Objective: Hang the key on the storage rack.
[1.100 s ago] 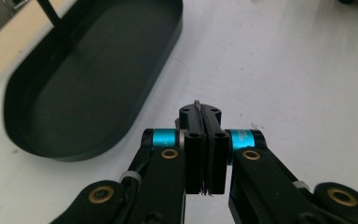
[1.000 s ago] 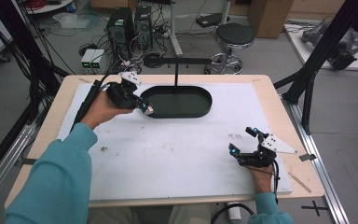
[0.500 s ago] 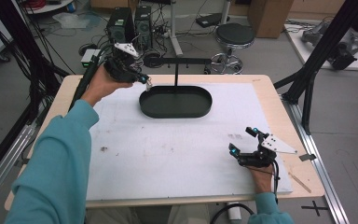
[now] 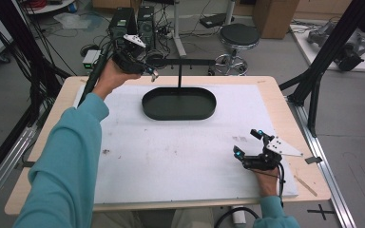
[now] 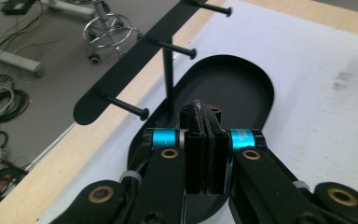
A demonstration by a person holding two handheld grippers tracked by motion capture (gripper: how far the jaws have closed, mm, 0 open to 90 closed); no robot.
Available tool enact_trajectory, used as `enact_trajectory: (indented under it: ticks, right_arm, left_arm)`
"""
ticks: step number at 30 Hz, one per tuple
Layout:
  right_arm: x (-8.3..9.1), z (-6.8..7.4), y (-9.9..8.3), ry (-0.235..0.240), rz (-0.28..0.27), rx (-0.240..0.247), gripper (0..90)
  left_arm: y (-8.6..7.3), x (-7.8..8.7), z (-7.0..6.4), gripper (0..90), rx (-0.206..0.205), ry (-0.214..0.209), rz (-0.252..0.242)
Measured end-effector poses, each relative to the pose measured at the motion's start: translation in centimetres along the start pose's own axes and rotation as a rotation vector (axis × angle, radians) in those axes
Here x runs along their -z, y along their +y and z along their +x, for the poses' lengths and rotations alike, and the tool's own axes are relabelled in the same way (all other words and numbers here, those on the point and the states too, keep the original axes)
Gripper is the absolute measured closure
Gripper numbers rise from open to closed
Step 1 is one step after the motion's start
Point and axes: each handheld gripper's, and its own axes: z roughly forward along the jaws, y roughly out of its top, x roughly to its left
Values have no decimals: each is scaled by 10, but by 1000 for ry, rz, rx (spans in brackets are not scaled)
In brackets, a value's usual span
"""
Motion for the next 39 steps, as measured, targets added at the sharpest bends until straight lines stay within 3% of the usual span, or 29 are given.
enact_trajectory:
  ticks: [11, 19, 39]
  right_arm:
    - [0, 0, 0, -2, -2, -1, 6]
    - [0, -1, 0, -4, -5, 2, 6]
    - [0, -1, 0, -3, -5, 1, 6]
  left_arm:
    - [0, -10, 2, 883, 61, 63, -1]
    - [-3, -18, 3, 882, 104, 86, 17]
    - [-3, -17, 4, 882, 115, 124, 15]
